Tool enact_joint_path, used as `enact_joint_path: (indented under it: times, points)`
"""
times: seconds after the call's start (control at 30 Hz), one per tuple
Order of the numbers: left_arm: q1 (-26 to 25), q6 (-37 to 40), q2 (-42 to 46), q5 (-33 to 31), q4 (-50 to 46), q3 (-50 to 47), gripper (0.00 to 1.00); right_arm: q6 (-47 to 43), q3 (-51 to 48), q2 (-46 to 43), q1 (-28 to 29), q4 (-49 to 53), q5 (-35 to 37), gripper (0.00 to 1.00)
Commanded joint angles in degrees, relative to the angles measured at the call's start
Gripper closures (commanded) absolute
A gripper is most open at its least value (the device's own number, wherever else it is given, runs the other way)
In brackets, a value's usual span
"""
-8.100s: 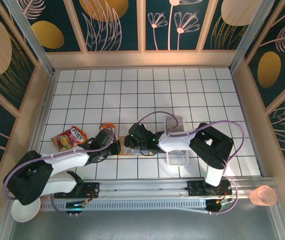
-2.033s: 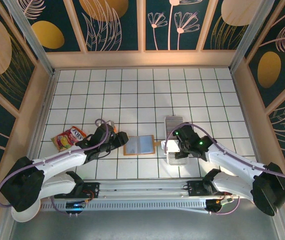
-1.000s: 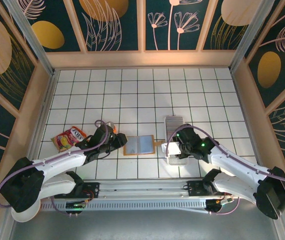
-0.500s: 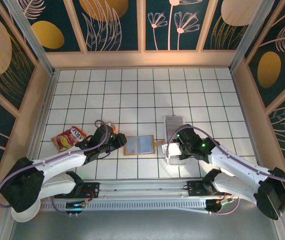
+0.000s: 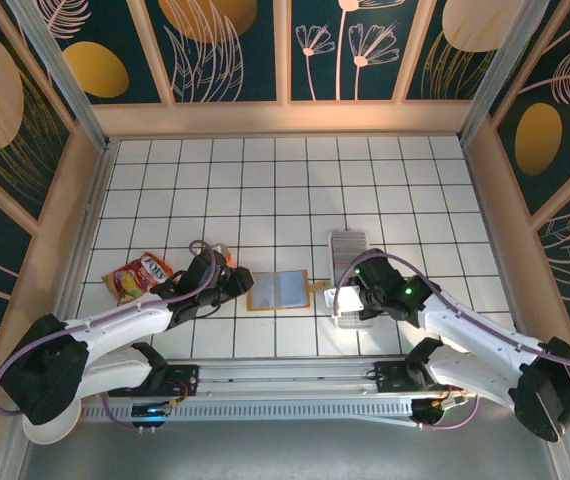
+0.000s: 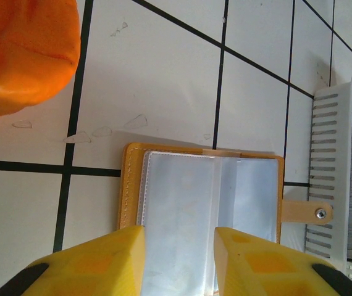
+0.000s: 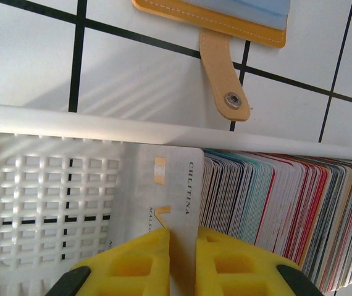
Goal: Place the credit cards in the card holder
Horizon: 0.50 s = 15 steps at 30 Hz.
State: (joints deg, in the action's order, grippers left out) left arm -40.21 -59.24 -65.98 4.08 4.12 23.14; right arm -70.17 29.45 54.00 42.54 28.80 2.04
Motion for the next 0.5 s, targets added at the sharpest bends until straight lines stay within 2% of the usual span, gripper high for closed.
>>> enact_joint_path:
  times: [0.0, 0.23, 0.47]
  points:
    - [-0.24, -0.90, 0.47, 1.01, 1.15, -0.71, 0.66, -0.25, 1.85, -1.60, 0.08, -0.70, 3.10, 0.86]
    - [-0.27, -1.14, 0.85, 1.13, 1.50, -1.07, 0.67, 0.38, 3.20, -3.24, 0.13, 2.51, 2.71, 0.89]
    - [-0.18, -0.40, 1.20, 0.66, 1.38, -0.74, 0.66, 3.36, 5.59, -4.71, 0.87, 8.03, -0.15, 0.98]
